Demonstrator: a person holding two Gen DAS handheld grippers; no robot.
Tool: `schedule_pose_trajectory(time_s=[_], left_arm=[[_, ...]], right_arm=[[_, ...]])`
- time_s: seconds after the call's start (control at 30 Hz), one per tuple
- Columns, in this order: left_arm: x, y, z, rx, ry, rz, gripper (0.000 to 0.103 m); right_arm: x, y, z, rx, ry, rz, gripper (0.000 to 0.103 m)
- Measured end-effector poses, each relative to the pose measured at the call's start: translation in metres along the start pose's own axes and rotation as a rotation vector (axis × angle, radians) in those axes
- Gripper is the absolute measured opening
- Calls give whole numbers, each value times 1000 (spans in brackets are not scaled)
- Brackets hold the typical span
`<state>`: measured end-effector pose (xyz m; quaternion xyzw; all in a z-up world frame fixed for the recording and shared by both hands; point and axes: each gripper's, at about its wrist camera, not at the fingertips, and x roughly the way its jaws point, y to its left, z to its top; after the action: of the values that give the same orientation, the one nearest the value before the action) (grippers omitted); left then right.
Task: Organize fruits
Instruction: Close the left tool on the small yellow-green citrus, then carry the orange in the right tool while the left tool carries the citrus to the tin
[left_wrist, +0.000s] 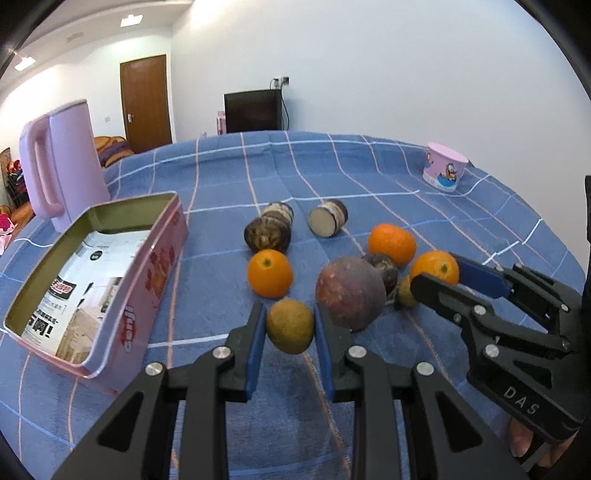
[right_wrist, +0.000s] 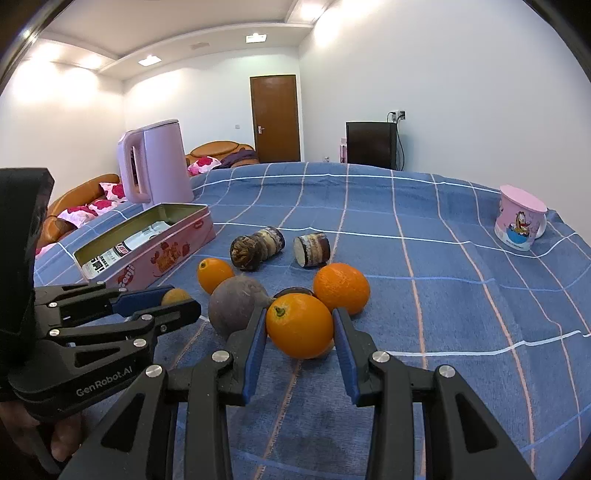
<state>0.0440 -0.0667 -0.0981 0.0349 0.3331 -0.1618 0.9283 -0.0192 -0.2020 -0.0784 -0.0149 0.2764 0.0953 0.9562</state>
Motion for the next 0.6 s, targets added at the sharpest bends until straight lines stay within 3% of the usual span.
schedule_pose_trajectory(time_s=[0.6], left_arm=[[-12, 6, -1, -30, -84, 18, 28]], right_arm=[[-9, 7, -3, -38, -53, 19, 38]])
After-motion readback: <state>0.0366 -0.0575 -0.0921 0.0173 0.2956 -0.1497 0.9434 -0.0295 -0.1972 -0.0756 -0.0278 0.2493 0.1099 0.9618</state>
